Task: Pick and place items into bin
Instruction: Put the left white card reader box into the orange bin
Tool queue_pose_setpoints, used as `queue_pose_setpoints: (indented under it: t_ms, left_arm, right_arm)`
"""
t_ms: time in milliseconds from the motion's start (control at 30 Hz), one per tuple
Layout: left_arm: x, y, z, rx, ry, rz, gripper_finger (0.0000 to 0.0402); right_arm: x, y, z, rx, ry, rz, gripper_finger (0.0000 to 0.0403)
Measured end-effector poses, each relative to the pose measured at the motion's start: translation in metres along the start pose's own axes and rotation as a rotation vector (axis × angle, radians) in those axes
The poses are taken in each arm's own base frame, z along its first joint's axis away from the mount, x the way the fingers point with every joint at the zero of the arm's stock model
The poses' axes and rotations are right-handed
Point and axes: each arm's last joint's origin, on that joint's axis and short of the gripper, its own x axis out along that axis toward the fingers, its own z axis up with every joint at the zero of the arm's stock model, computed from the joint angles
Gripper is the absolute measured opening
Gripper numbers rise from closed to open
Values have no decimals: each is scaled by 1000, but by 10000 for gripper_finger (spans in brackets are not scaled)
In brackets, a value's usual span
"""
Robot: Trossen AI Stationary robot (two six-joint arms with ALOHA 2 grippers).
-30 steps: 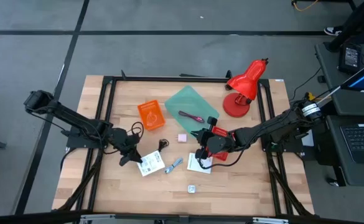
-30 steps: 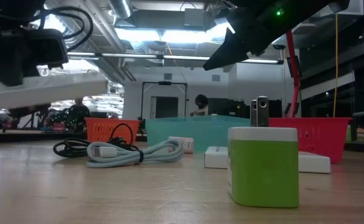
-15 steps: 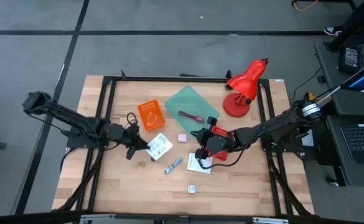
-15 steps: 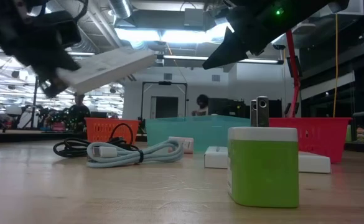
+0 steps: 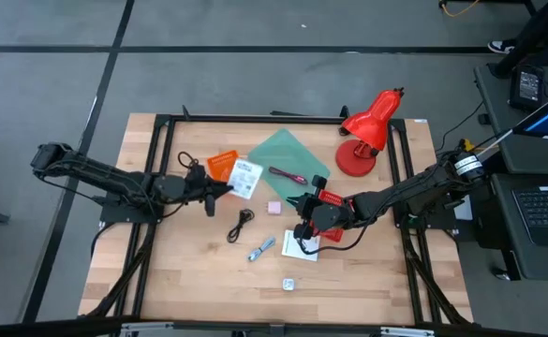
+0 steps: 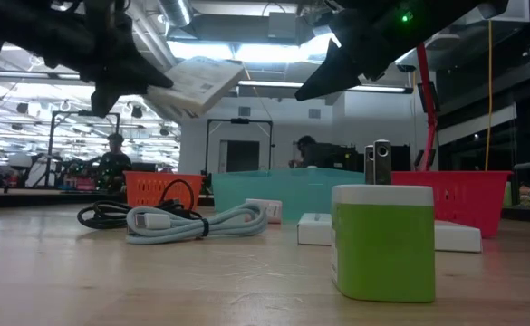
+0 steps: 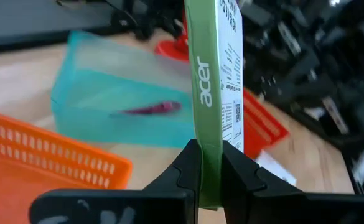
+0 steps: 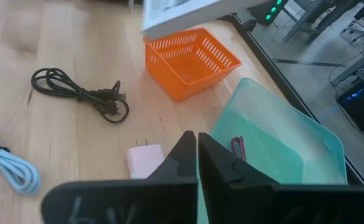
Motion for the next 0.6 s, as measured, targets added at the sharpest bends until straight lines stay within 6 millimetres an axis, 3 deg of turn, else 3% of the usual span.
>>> queue_pose_setpoints:
  t_ms: [300, 600]
  left_arm:
    - [-3, 1, -1, -47, -104, 115, 29]
    - [-7, 16, -28, -291, -139, 198, 29]
  right_arm:
    - [0, 0, 0, -27, 0, 0, 0]
    - [1, -1, 0, -76, 0, -2, 0]
